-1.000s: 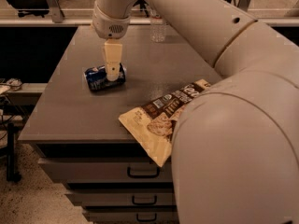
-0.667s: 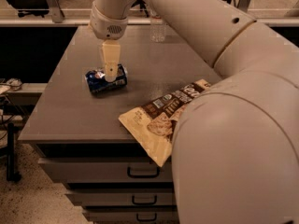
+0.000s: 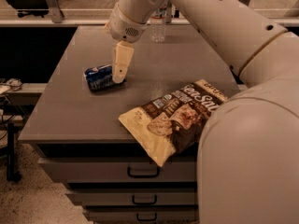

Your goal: Knock pepsi can over

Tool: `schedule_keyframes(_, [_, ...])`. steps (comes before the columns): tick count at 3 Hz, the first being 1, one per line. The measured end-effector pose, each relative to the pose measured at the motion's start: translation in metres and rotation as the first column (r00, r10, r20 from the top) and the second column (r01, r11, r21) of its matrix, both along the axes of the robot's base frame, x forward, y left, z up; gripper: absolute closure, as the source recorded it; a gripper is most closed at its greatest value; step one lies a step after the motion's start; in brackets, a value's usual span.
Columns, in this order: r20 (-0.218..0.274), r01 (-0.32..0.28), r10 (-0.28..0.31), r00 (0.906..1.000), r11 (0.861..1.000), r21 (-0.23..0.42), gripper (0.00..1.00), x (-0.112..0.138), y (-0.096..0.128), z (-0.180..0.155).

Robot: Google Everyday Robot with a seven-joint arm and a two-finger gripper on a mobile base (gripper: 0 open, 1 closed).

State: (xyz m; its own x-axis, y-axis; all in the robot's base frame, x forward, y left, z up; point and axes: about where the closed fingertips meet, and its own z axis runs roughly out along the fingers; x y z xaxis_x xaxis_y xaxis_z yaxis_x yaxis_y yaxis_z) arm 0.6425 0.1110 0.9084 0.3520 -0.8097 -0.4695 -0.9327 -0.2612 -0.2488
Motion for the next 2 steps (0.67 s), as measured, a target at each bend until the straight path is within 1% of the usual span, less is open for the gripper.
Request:
schedule_keyframes(1, [0.000,-0.006,0.006,1.0000,1.000,0.000,0.00,-0.001,0.004,-0.001])
schedule_keyframes(2, [0.043,0.071,-0.069,0.9967,0.997,-0.044,0.00,0.012,-0.036,0.006])
